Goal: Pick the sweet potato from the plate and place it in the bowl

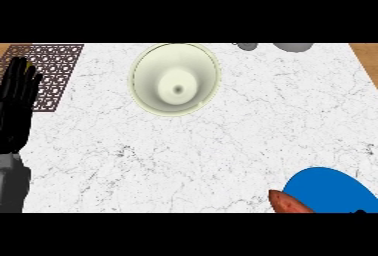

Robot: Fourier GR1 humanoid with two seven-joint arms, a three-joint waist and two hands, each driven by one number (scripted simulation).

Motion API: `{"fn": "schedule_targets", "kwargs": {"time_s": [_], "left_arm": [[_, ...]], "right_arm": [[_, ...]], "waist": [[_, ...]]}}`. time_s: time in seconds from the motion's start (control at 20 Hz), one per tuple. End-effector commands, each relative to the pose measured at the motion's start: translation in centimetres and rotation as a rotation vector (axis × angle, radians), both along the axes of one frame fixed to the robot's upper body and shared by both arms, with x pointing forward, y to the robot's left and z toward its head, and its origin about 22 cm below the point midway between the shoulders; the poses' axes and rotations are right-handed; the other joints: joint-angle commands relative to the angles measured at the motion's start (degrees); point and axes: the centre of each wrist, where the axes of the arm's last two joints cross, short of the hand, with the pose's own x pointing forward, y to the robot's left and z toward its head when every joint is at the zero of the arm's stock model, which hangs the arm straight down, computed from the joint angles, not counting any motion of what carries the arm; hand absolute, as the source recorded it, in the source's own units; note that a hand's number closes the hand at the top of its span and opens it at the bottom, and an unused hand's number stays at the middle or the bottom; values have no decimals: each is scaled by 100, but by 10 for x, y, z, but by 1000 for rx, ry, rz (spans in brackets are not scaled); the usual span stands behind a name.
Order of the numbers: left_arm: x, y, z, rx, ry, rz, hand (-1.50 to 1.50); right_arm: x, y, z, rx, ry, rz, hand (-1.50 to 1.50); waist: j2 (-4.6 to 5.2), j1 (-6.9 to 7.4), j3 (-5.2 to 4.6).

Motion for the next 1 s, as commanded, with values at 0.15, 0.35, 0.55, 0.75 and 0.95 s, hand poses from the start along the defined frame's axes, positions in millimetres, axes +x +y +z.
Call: {"fn": "schedule_targets", "kwargs": {"time_s": [0.15, 0.35, 0.55, 0.75, 0.95], "left_arm": [[5, -14, 5, -1, -13, -25, 0], [8, -9, -3, -8, 5, -30, 0], [12, -12, -8, 12, -6, -21, 0], [13, -16, -1, 4, -21, -37, 0], [14, -23, -1, 4, -22, -81, 0]], "right_arm": [[-15, 20, 57, 137, -278, 79, 150], [3, 48, 59, 214, -341, 159, 150], [16, 61, 67, 227, -338, 204, 150], [47, 70, 68, 264, -338, 169, 150], [90, 81, 71, 272, -299, 186, 150]], "waist": [[-4, 105, -3], [38, 155, -2], [59, 170, -3], [81, 297, -4], [113, 459, -3]]}}
